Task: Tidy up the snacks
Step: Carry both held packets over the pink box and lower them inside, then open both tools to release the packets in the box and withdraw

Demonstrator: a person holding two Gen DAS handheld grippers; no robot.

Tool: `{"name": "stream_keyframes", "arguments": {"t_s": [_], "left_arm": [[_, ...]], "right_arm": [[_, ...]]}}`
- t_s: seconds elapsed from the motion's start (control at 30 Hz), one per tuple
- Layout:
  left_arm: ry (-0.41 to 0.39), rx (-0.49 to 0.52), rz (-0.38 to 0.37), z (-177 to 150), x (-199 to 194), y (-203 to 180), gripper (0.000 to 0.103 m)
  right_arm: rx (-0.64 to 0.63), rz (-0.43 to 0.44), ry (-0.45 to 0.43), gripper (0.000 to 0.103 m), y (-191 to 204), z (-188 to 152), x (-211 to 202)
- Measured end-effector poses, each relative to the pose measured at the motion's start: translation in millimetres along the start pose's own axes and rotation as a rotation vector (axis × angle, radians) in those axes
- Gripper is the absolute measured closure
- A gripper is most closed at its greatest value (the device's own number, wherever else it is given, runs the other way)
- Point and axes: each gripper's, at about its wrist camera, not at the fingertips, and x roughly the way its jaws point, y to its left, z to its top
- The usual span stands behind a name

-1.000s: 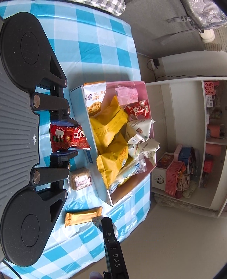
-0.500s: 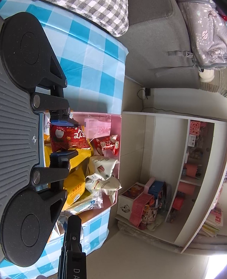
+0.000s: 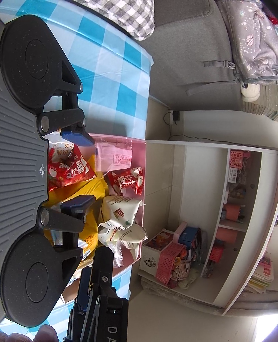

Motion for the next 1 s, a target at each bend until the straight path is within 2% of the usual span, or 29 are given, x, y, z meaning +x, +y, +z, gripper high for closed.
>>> {"name": "stream_keyframes", "arguments": {"t_s": [0.37,0.53,0.73,0.87,1.0], "left_arm": [[0.031,0.081,0.0,-5,-13,-9,0.037],[0.04,0.107,0.006,-10,-22,-10,0.034],[0.05,0.136,0.012,-15,-33,-11,0.029],[0.057,0.169,0.015,-21,-39,-14,0.023],[0.068,0.206,0.006,-28,-43,-17,0.02]], "right_arm": [[-0.021,-0.034,0.012,0.043,-2,2,-12],[-0.061,-0.055,0.028,0.038,0,1,-18],[-0.124,-0.085,0.042,0.03,-1,-1,-28],[-0.152,-0.115,0.046,0.017,-5,-3,-35],[-0.171,-0.149,0.056,0.012,-14,-5,-42]]}}
